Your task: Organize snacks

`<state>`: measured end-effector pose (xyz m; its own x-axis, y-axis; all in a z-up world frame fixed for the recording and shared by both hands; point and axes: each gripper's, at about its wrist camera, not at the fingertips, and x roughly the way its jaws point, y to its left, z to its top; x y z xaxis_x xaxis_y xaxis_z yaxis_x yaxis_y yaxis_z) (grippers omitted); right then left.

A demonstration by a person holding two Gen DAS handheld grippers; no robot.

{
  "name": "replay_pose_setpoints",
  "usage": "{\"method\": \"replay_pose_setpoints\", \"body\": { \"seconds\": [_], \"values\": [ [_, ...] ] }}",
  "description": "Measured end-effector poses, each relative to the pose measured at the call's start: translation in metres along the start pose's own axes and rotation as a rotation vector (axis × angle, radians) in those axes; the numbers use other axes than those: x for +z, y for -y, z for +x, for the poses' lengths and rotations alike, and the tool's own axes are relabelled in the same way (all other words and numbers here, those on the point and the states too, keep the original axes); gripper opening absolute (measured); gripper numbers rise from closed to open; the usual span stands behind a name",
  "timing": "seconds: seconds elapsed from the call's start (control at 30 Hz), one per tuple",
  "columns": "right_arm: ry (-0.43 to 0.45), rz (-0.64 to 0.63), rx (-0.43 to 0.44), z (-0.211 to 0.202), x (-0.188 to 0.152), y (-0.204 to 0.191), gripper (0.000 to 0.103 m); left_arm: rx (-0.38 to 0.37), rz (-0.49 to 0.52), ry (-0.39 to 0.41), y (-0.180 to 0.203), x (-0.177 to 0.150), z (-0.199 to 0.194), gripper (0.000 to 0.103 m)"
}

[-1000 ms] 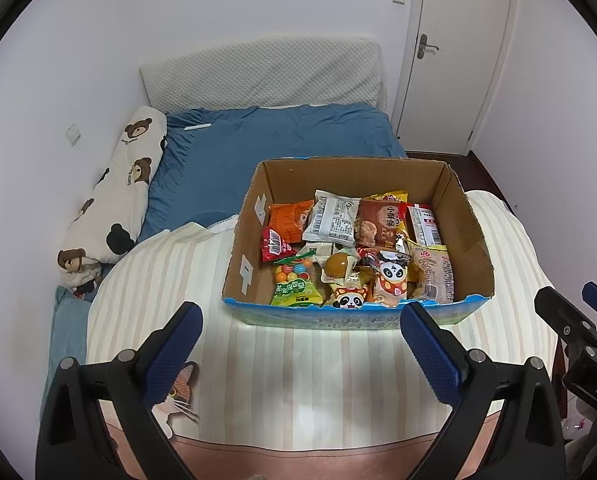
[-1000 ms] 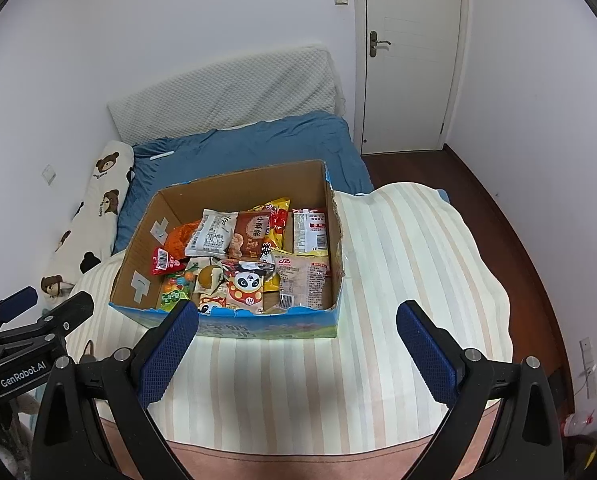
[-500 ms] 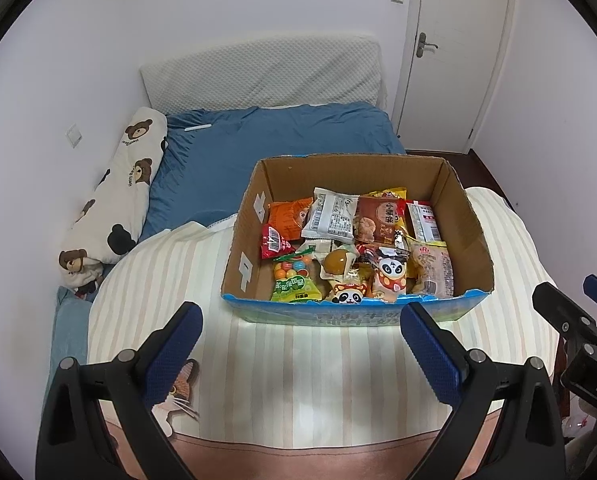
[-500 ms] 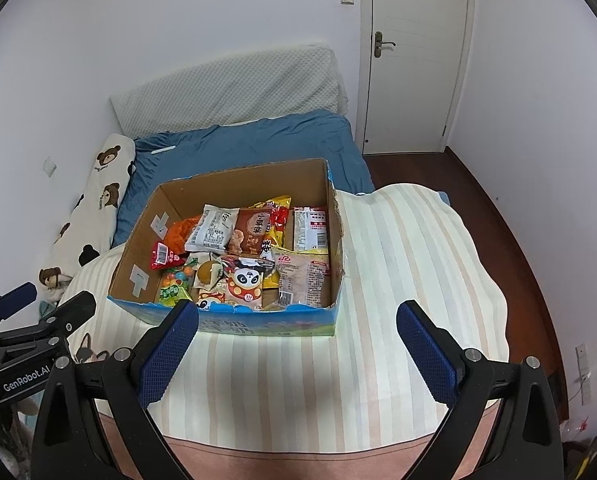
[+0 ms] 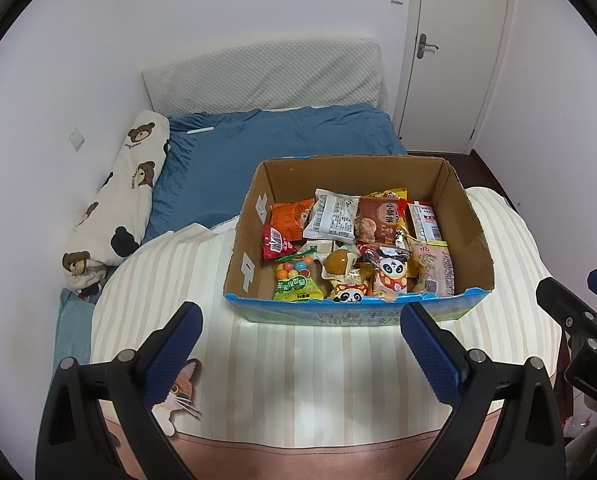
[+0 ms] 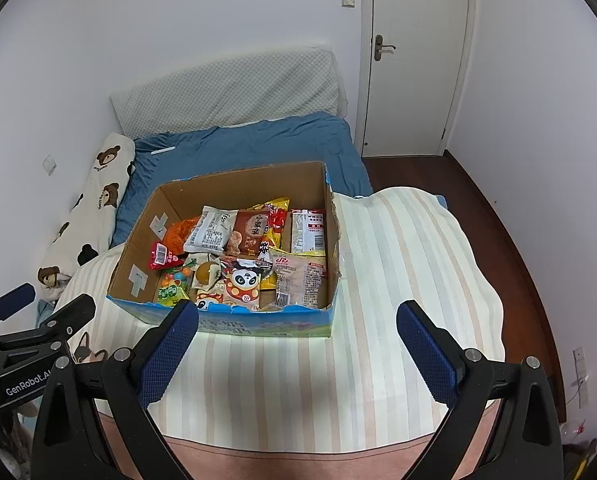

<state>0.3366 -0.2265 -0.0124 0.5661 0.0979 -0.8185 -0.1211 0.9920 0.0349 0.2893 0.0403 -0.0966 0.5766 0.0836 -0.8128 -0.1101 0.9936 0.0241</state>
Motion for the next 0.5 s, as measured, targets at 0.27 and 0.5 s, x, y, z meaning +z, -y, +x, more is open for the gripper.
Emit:
{"method": "replay_pose_setpoints", "body": {
  "seconds": [0.27,0.5],
  "values": [
    [-0.002,-0.003,0.006,-0.0023,-0.0006,0.0004,0.101,0.030,0.010,0.008,0.0011,0.0011,-0.0028,0.101],
    [-0.001,-0.008,0.009,-0.0033,-0.0001,0.0003,0.101,0.036,0.012,0.007,0.0014,0.0018,-0.0039,0.101]
  ]
}}
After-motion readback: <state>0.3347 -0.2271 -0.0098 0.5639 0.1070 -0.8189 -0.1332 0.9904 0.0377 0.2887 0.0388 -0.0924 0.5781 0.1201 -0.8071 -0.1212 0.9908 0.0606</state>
